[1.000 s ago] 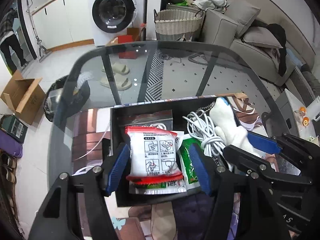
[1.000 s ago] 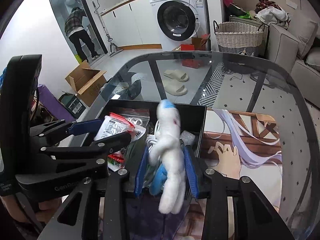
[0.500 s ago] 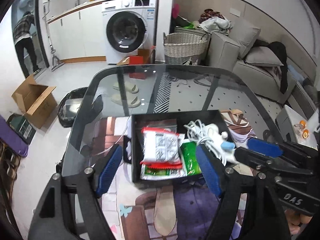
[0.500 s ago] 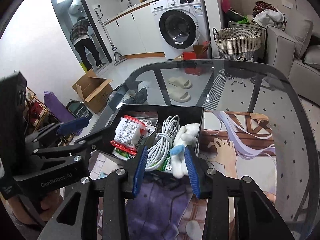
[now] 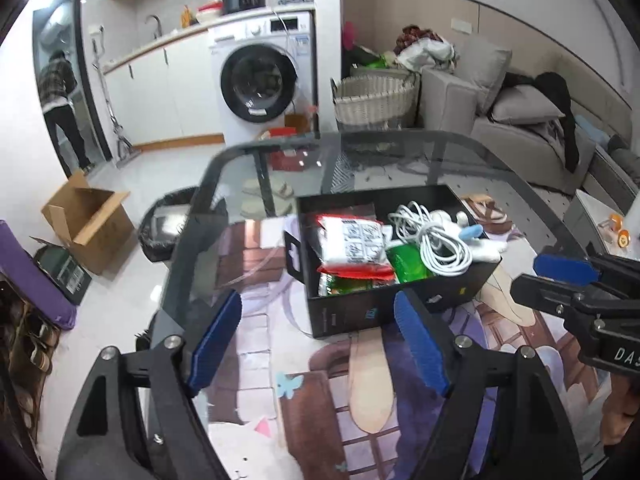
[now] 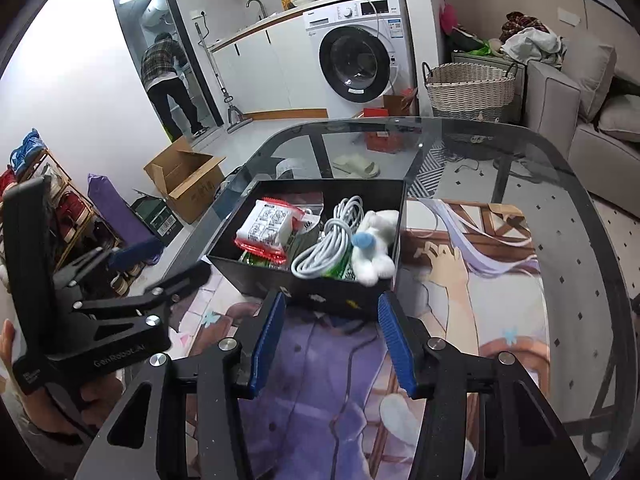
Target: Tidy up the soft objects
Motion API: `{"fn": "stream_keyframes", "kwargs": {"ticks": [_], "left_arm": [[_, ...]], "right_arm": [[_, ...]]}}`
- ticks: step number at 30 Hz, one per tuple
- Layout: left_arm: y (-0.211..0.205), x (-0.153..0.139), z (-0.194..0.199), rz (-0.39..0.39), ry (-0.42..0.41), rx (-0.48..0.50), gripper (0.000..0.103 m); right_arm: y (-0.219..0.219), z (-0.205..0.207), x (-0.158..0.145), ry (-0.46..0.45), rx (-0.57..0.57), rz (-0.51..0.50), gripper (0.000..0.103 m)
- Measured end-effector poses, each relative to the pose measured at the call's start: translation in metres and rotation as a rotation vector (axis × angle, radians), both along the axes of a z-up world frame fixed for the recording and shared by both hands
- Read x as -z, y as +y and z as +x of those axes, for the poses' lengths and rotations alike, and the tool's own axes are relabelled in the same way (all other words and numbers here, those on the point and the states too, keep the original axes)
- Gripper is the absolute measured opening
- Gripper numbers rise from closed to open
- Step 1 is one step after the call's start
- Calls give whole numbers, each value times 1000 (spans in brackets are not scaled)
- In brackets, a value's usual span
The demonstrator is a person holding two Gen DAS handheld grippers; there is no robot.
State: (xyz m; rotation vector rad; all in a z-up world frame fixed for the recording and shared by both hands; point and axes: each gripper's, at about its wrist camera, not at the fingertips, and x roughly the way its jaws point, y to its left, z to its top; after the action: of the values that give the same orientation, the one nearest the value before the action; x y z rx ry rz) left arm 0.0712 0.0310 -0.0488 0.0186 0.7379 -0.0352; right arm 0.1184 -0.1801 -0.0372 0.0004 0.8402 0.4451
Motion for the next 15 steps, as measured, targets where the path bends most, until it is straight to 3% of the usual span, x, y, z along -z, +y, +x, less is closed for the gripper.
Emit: {"fn": "stream_keyframes", "kwargs": {"ticks": [5,9,10,12,15], "left_arm": [[2,-8,-17,36,-91,-12,80],[2,-23,-37,52,-234,-31,80],[2,-26,-40,54,-261,-34,81],[0,-34,-49,60,-322,-48,94],[-1,-42,-59,46,-381,-76,99]], "right_arm": [[0,-19,-1,-103,-7,-8,50],[-4,-39,-10,-274,7,-42,53],[-7,-44,-13,-320,20,-43,56],[-14,-53,-22,-411,58,-36,79],[-24,-63,-34,-499,121,-17,87]]}}
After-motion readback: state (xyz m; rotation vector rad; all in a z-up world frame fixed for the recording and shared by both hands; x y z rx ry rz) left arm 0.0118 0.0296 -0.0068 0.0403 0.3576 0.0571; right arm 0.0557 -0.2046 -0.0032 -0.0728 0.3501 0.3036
